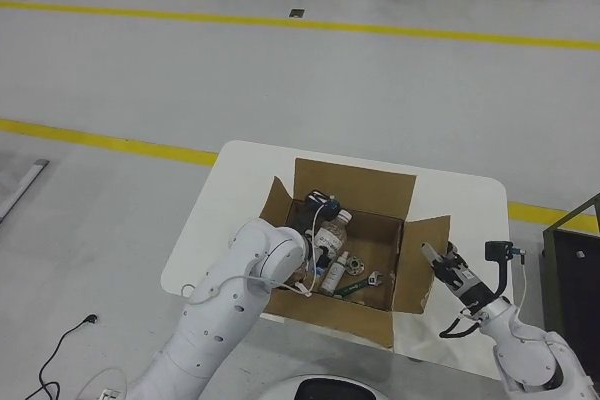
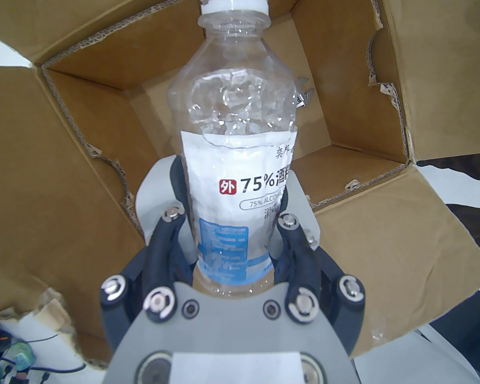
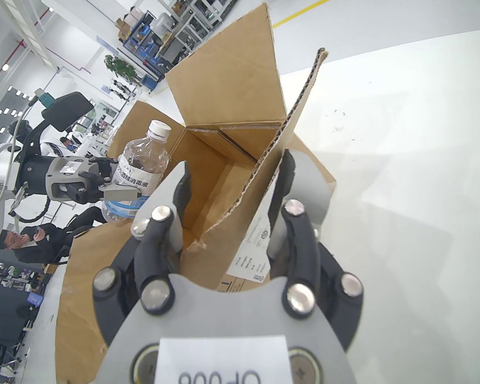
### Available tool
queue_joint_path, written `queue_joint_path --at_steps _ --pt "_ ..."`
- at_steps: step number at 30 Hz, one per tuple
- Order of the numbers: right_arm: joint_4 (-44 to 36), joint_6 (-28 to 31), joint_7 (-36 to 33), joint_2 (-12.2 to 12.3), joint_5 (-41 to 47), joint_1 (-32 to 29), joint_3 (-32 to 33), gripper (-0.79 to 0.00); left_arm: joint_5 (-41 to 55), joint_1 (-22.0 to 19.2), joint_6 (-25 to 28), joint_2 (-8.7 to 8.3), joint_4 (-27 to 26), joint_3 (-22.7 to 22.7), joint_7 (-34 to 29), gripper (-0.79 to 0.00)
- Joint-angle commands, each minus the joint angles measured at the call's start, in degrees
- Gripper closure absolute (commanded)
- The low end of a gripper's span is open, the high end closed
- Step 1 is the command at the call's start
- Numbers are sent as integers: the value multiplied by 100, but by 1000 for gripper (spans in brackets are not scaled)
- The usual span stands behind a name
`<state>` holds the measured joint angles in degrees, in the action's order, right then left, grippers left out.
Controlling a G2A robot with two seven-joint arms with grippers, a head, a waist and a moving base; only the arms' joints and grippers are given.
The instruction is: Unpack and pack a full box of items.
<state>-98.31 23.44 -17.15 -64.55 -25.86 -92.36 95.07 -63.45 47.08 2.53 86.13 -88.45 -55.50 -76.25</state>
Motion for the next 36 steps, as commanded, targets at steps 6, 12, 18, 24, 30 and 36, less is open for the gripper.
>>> queue_joint_path --at_steps 6,12,18,24,30,36 --pt "-5 -56 74 -9 96 -2 -4 0 -11 28 5 -4 -21 -8 86 0" --pt "62 -212 0 2 376 68 160 0 17 125 35 -93 -714 -370 -183 0" --pt "64 -441 -295 10 893 123 275 0 -128 314 -50 -231 -1750 -1015 -683 0" --pt "31 -583 -632 36 1132 190 390 0 -679 558 -231 -364 -2134 -1656 -997 0" --pt "92 -644 -757 51 1177 226 433 -31 -1258 718 -437 -450 -1760 -2007 -1143 0" --pt "182 -648 -777 58 1215 276 435 -31 -1591 772 -503 -492 -1054 -2097 -1049 0"
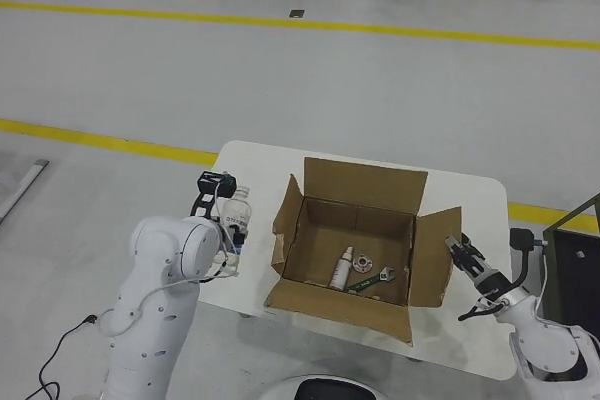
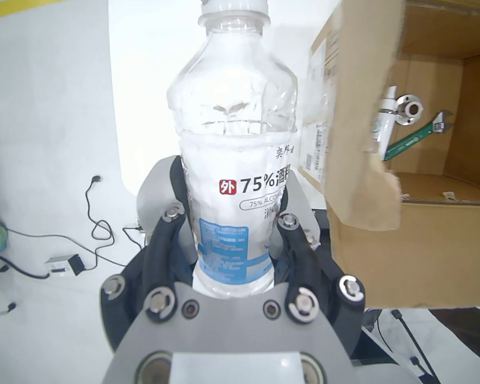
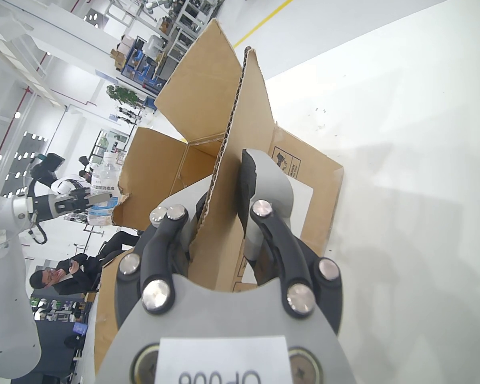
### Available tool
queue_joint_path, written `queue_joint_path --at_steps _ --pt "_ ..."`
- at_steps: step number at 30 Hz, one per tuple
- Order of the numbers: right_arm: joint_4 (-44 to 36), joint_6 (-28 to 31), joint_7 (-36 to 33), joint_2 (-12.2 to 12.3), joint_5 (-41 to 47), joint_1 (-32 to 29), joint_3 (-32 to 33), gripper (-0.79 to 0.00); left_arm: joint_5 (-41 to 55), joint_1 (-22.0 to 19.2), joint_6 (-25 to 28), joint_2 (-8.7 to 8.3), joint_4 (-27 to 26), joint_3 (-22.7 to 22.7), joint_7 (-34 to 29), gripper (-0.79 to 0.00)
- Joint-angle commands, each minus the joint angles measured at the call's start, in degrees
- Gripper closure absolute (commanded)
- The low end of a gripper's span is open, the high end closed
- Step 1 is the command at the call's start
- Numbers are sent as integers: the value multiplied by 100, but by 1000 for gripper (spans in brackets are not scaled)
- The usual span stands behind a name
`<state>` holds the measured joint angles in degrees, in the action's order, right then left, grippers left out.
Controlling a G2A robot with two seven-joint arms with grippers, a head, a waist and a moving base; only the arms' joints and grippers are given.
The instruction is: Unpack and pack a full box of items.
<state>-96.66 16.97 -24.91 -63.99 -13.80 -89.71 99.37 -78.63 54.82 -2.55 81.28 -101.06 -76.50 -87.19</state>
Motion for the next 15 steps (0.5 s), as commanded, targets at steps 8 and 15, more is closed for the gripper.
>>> queue_joint_path --at_steps 8,15 --pt "51 -94 -54 24 -81 98 63 0 80 -172 166 20 1731 258 540 0" --pt "120 -77 -83 34 -7 136 90 0 223 -220 153 51 2252 407 804 0"
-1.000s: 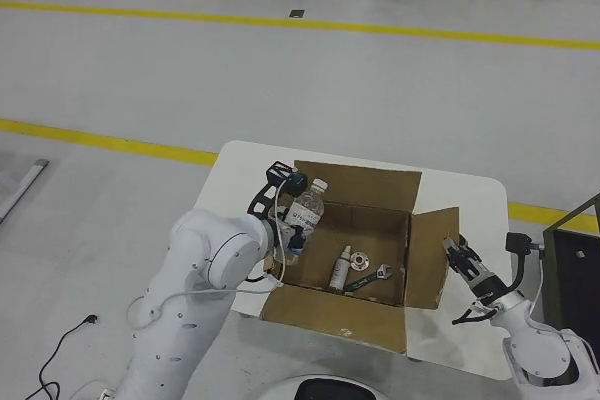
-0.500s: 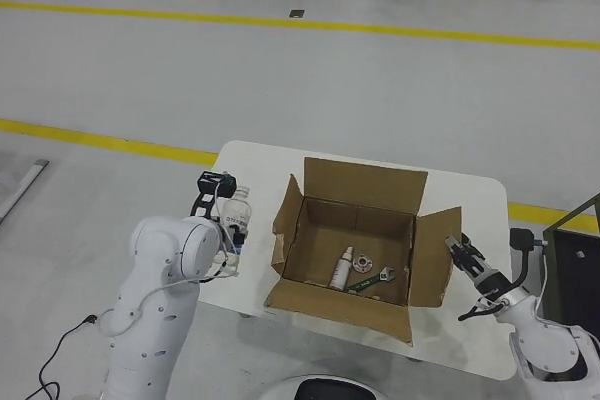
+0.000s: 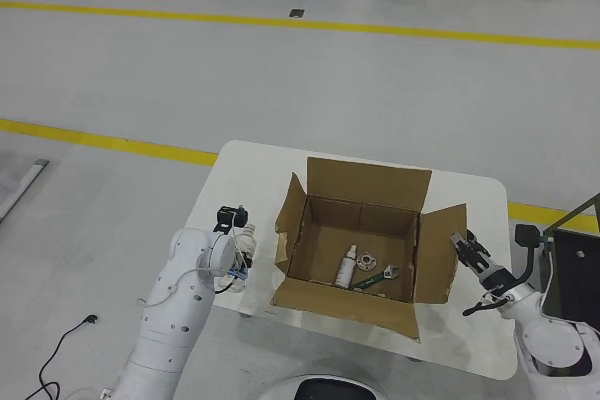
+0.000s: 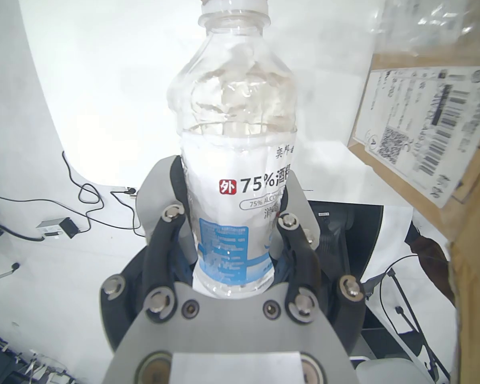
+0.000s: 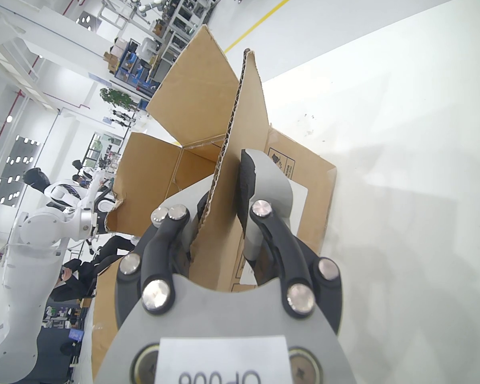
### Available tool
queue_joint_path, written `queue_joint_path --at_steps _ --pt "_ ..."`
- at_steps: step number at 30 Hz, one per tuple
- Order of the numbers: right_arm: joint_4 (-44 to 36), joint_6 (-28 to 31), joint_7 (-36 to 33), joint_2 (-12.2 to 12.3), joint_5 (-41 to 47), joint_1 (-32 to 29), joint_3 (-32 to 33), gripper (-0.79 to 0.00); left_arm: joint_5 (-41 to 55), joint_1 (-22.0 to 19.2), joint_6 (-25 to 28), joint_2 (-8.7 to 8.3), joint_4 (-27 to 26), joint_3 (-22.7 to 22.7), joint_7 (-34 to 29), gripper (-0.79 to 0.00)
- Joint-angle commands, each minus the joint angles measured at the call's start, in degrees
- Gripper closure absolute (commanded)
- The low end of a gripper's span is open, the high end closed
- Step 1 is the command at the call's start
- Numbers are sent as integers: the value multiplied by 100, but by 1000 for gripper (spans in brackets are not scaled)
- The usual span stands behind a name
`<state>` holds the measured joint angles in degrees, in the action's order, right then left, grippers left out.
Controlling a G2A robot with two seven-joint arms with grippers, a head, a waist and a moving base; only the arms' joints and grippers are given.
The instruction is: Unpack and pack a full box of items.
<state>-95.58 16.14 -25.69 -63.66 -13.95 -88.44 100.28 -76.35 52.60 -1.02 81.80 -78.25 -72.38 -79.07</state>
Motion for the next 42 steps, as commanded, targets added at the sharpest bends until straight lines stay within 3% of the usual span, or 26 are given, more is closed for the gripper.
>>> queue_joint_path --at_steps 1,9,13,20,27,28,30,37,38,40,42 --pt "21 14 -5 2 17 13 -2 0 -4 2 0 -1 -29 -5 -8 0" --pt "64 81 -37 18 80 25 53 0 27 78 23 1 55 24 129 0" --pt "76 133 -46 28 103 -4 107 0 -28 74 130 33 583 280 536 0" --pt "101 187 -29 39 148 -81 172 -6 64 -293 143 128 1654 598 1262 0" --pt "91 206 -18 50 153 -132 225 -40 252 -602 104 218 2395 781 1644 0" --pt "90 204 -21 52 147 -134 227 -58 298 -640 114 231 2479 801 1653 -172" --pt "86 190 -31 54 141 -137 228 -145 352 -715 131 254 2642 849 1663 -785" --pt "-10 160 -63 69 60 -119 237 -369 506 -884 102 311 2918 944 1734 -785" --pt "-40 157 -59 71 37 -121 249 -434 520 -895 110 311 2916 944 1739 -785" --pt "-119 154 -28 77 -28 -133 280 -785 547 -904 131 307 2882 932 1737 -785" --pt "-206 152 20 79 -34 -146 313 -785 578 -892 126 295 2805 892 1752 -785"
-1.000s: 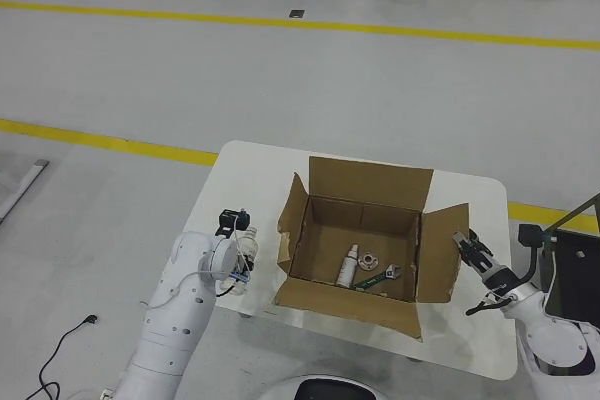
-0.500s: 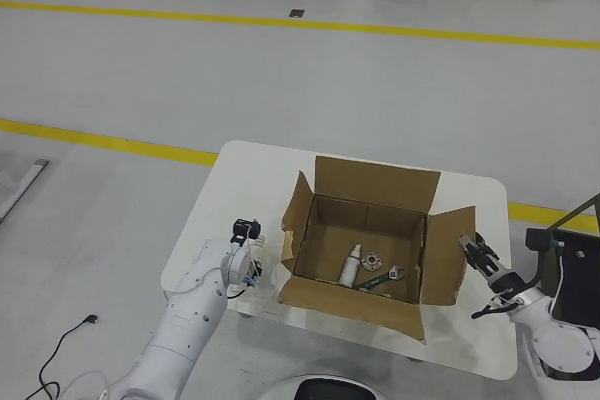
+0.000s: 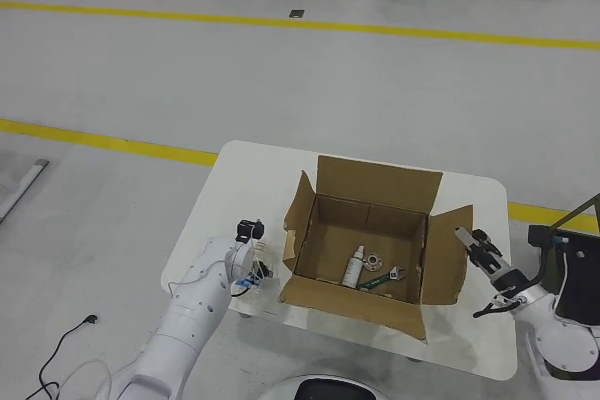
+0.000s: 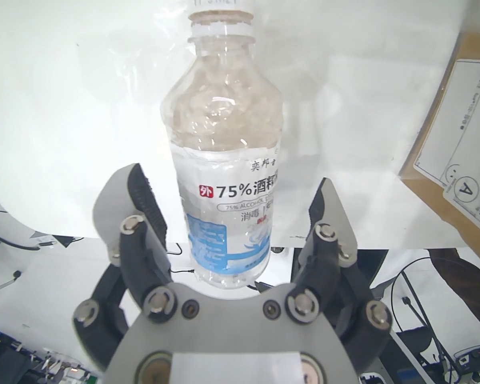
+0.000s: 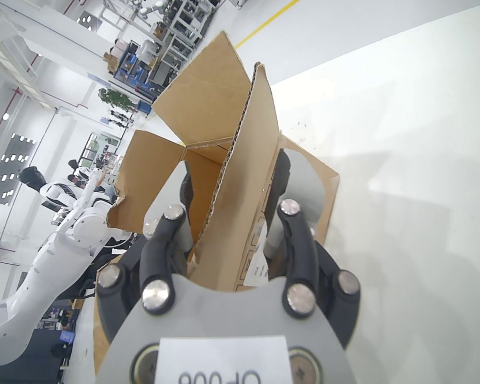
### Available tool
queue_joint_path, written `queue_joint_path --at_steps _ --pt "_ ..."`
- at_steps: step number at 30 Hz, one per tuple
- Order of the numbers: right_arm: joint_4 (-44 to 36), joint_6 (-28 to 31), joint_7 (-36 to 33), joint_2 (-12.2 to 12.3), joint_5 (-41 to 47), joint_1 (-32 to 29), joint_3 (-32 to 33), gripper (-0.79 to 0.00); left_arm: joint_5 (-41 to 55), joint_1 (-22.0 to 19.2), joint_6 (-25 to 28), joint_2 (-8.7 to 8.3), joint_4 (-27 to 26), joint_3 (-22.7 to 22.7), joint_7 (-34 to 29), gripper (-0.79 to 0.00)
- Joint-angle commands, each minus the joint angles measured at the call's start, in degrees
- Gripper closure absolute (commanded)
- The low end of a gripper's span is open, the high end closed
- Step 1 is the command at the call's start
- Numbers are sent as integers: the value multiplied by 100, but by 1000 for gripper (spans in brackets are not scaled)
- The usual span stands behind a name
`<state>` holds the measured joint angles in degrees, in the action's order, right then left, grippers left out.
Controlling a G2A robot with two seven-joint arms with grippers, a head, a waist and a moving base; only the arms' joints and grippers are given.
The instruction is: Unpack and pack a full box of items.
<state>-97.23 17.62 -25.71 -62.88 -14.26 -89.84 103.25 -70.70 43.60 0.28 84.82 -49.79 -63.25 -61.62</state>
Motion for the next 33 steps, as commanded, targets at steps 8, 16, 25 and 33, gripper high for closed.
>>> queue_joint_path --at_steps 8,16,25,33 --pt "-947 140 511 -4 -88 -217 285 -717 -21 279 -40 -154 -1099 -392 -172 -785" --pt "-1789 -33 214 -18 -685 -121 -427 0 -146 966 -137 -376 -2989 -1100 -690 -785" --pt "-772 -1791 611 -202 -1709 912 -2189 0 -111 1192 -144 -438 -3623 -1328 -793 -785" --pt "-726 -1825 640 -211 -1714 947 -2238 0 -111 1192 -144 -438 -3623 -1328 -793 -785"
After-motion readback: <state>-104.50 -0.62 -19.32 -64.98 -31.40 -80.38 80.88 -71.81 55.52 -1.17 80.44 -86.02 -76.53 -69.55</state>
